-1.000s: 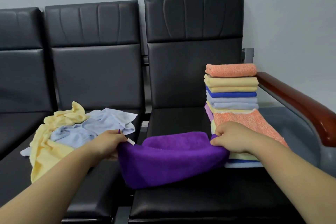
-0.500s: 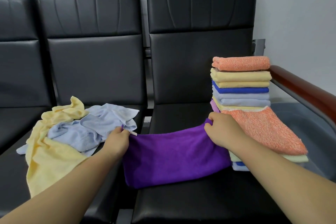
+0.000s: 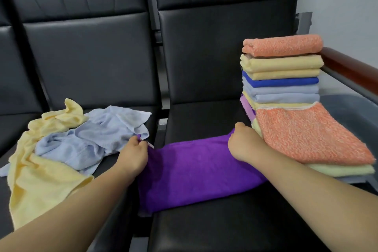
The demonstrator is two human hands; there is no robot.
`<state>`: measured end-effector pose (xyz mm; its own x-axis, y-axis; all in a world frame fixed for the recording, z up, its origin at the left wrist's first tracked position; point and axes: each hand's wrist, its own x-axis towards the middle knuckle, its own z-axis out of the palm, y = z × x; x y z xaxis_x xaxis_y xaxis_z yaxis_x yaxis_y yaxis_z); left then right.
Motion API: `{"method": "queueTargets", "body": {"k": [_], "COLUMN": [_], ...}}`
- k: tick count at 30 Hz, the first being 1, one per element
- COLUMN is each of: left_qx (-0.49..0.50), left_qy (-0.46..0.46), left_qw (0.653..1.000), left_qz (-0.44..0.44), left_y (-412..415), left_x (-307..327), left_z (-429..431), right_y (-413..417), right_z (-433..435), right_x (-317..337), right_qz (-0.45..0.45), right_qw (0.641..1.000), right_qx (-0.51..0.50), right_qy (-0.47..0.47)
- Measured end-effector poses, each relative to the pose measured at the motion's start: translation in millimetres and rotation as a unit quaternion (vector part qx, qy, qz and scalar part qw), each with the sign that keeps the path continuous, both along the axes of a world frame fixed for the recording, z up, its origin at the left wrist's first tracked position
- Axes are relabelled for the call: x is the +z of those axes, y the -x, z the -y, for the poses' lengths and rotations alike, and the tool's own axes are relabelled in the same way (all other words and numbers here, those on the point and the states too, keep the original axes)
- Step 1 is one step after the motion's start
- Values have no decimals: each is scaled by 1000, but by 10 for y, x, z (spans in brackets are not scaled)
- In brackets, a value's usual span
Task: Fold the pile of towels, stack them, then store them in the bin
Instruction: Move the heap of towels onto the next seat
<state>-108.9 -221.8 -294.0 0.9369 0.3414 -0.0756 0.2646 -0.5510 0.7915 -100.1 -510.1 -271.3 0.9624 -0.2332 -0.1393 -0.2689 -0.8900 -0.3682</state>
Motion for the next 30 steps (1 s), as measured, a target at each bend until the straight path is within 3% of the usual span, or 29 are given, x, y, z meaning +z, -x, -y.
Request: {"method": "queueTargets", "body": {"k": [5,16,27,30], "left_qx": [-19,41,23,36], "left_qy": [-40,-36,-26,-64], "left_qw": [999,998,999,997], "left_qz": [-4,25,-9,9], "left_y": [-84,-169,-221,-231], "left_x": [-34,-137,-113,-114], "left_z": [-76,-76,-10,2], "right_y": [-11,-82,-105,-122], "right_z": [7,-16,-44,-48], "right_x": [10,0,-25,-31], "right_qz": [-2,-6,-11,-11], "right_qw": [1000,999,998,997], "right_qx": [-4,-45,-65,-72], "right_qy": [-1,-1,-3,-1]}}
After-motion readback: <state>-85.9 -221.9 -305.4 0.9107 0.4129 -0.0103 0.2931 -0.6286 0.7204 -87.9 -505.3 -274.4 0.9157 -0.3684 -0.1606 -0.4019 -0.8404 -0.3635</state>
